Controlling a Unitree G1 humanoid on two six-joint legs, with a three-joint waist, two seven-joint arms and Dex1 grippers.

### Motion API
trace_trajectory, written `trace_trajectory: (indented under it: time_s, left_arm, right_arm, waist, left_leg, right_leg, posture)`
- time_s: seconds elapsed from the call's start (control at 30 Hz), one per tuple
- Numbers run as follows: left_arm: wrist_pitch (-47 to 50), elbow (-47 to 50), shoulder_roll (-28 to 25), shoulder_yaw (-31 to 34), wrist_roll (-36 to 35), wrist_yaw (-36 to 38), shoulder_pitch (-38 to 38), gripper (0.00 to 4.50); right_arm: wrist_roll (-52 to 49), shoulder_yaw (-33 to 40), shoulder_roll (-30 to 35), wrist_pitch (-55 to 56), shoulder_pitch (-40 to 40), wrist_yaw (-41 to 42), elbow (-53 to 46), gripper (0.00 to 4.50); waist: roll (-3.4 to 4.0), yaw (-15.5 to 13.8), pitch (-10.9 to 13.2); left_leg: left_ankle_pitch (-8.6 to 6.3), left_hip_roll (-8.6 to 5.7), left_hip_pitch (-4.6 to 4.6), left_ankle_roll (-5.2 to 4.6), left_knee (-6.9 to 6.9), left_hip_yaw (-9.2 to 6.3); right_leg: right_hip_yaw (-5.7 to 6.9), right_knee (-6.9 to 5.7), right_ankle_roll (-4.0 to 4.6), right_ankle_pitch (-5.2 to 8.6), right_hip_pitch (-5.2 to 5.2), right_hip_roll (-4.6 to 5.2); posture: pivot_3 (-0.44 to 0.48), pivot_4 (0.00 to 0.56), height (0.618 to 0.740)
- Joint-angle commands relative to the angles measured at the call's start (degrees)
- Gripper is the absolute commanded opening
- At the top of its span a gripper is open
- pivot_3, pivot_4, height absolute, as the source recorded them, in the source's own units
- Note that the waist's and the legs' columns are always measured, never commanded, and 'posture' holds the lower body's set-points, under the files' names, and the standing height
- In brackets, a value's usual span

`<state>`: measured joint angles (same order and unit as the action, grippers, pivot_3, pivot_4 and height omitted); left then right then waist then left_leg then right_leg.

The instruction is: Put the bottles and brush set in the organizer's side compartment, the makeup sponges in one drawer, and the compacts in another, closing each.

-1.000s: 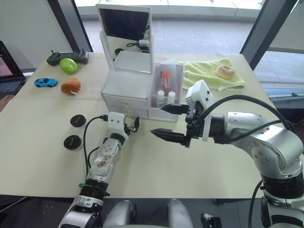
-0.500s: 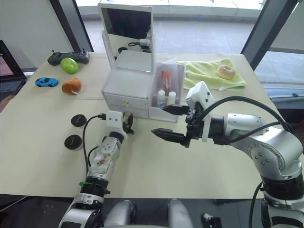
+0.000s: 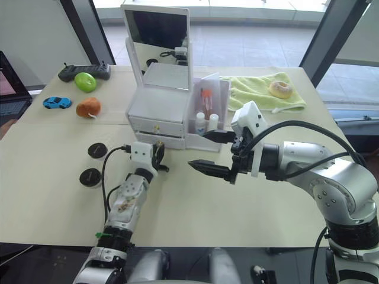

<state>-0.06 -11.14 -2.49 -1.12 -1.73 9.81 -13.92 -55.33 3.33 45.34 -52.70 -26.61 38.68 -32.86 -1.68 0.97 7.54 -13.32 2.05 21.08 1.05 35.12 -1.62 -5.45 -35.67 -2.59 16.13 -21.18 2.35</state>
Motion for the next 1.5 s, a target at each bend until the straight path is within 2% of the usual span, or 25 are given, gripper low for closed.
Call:
trace_trajectory:
  time_s: [0.03, 0.2, 0.33, 0.93, 1.17, 1.33, 1.5]
  left_arm:
    - [-0.74, 6.65, -1.35, -1.6, -1.7, 4.07, 3.51, 0.57]
    - [0.35, 16.17, -5.04, -2.1, -3.35, 8.38, 12.94, 0.57]
    - [1.42, 20.18, -7.31, -2.0, -4.39, 10.06, 17.23, 0.57]
    - [2.9, 22.22, -7.77, -2.66, -4.15, 9.58, 18.6, 0.57]
    - [4.23, 25.3, -8.5, -1.54, -4.86, 9.13, 20.08, 2.89]
    - [7.16, 31.85, -10.29, -0.29, -6.79, 9.98, 23.99, 4.32]
    - [10.89, 40.32, -15.91, 5.51, -12.5, 14.19, 29.61, 4.43]
  right_arm:
    - [-0.73, 1.41, 0.22, 0.22, -0.25, 0.19, -1.4, 4.5]
    - [-0.56, 1.46, 0.52, 0.23, -0.15, 0.47, -1.32, 4.5]
    - [-0.4, 1.39, 0.76, 0.33, -0.17, 0.84, -1.12, 4.5]
    - [-0.26, 1.77, 0.93, 0.38, 0.19, 1.46, -0.94, 4.5]
    - [-0.5, 2.13, 0.95, 0.48, 0.68, 1.34, -1.22, 4.5]
    - [-0.6, 2.83, 1.18, 0.56, 1.45, 1.33, -1.31, 4.5]
    - [-1.79, 6.0, 2.33, 0.15, 4.64, 0.95, -2.24, 4.5]
  waist:
    - [0.01, 0.02, 0.0]
    - [0.02, 0.1, -0.01]
    - [0.08, -0.1, 0.01]
    - [0.09, -0.14, 0.01]
    - [0.08, 0.15, 0.01]
    - [0.09, 0.23, 0.01]
    - [0.08, 0.16, 0.03]
  left_leg:
    - [0.0, 0.0, 0.0, 0.0, 0.0, 0.0]
    - [0.0, 0.0, -0.02, 0.0, -0.01, 0.02]
    - [0.0, 0.0, -0.02, 0.0, -0.03, 0.03]
    - [0.0, -0.01, 0.0, 0.0, -0.01, 0.03]
    - [0.0, 0.02, 0.02, 0.0, -0.05, 0.03]
    - [0.0, 0.02, 0.02, 0.0, -0.09, 0.04]
    - [0.0, 0.03, 0.0, 0.0, -0.09, 0.04]
  right_leg:
    - [-0.01, 0.0, 0.0, 0.0, 0.0, 0.01]
    - [-0.01, 0.04, 0.01, 0.0, -0.01, 0.04]
    - [0.01, 0.04, -0.02, 0.01, -0.02, 0.1]
    - [0.02, 0.23, -0.06, 0.02, 0.0, 0.11]
    - [0.01, 0.22, -0.06, 0.02, 0.0, 0.09]
    - [-0.01, 0.22, -0.09, 0.04, 0.0, 0.07]
    - [-0.01, 0.24, -0.13, 0.06, -0.04, 0.09]
  posture:
    - [0.0, 0.15, 0.74]
    - [0.0, 0.15, 0.74]
    - [0.0, 0.15, 0.74]
    - [0.0, 0.15, 0.74]
    - [0.0, 0.15, 0.74]
    - [0.0, 0.15, 0.74]
    - [0.0, 0.15, 0.74]
